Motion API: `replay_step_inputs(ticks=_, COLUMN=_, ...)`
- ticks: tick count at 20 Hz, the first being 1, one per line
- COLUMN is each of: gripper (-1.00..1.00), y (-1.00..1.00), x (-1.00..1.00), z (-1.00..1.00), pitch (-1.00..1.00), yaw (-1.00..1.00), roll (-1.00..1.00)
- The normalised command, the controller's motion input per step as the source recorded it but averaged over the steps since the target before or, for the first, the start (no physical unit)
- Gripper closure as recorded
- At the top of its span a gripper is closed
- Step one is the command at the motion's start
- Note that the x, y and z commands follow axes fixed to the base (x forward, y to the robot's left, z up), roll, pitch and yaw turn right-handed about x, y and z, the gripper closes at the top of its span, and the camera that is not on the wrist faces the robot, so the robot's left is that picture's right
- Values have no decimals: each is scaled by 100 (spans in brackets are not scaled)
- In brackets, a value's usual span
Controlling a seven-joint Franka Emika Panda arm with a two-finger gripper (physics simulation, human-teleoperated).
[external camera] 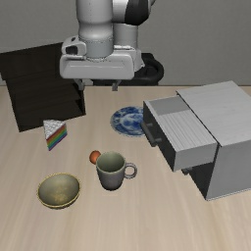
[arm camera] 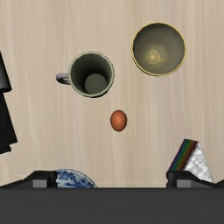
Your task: Pick up the egg and place it in the top layer of the cabinet
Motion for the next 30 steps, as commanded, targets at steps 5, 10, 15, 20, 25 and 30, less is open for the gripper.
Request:
replay_step_inputs(ticks=5, gripper=-100, y=-20, x=40, z=-40, pitch=0, yaw=0, roll=0)
replay_step_inputs(ticks=10, gripper=-100, y=0, x=0, z=-100, pitch=0, yaw=0, roll=0)
replay_step_inputs(ticks=15, gripper=-100, y=0, x=0, z=-100, pitch=0, yaw=0, roll=0)
replay_step_inputs(ticks=20, gripper=-100, y=0, x=0, z=-100, pitch=0, yaw=0, roll=0)
replay_step_inputs(ticks=25, gripper=100, y=0, x=-20, z=-40, pitch=0, yaw=0, roll=0)
replay_step_inputs(ticks=30, gripper=100, y=0, x=0, z=0, pitch=0, yaw=0, roll=0)
